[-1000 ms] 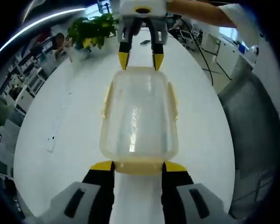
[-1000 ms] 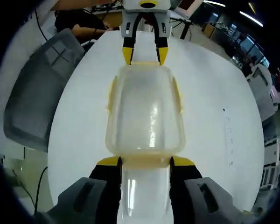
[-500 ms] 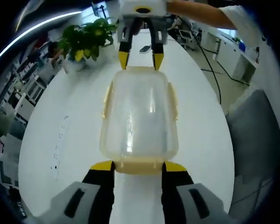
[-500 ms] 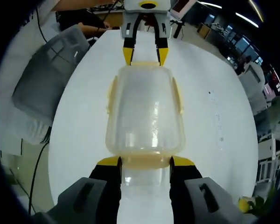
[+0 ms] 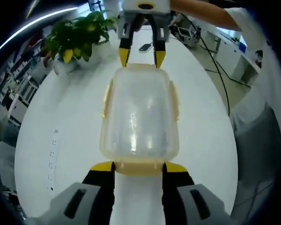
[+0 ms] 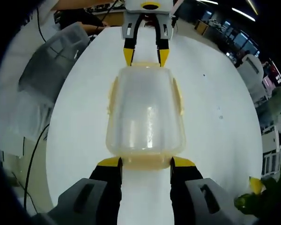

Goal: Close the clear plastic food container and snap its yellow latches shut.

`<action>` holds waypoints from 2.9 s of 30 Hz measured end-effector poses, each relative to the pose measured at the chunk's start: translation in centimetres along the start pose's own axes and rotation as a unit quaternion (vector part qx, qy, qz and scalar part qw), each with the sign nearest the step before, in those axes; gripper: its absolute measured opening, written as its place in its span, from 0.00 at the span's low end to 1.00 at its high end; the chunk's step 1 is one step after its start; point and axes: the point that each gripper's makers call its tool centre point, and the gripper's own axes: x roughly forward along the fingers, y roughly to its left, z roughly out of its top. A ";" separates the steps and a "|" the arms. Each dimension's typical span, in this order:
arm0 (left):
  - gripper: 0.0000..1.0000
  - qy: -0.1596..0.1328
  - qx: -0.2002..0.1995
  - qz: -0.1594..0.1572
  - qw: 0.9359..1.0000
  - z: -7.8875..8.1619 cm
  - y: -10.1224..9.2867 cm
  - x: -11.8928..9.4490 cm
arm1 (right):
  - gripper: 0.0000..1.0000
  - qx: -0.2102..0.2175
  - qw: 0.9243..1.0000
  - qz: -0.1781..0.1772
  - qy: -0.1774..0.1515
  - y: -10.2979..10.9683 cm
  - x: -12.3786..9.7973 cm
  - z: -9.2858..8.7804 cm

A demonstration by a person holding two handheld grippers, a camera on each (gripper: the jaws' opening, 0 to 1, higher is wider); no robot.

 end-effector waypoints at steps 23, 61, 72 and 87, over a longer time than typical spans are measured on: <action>0.34 0.036 -0.009 -0.033 0.999 -0.2 -0.4 3.2 | 0.37 0.027 0.999 0.031 0.019 0.4 2.8 -3.1; 0.21 0.050 0.027 -0.031 0.998 -0.4 -1.0 3.4 | 0.26 0.059 0.997 0.044 0.024 1.7 2.3 -5.5; 0.38 0.033 -0.165 -0.076 0.983 -2.5 -3.0 3.4 | 0.22 0.147 0.986 0.035 0.064 2.8 3.7 -8.8; 0.35 -0.143 -0.481 -0.066 0.862 0.2 -1.2 0.3 | 0.34 0.519 0.846 -0.006 -0.126 -0.8 -0.7 -4.3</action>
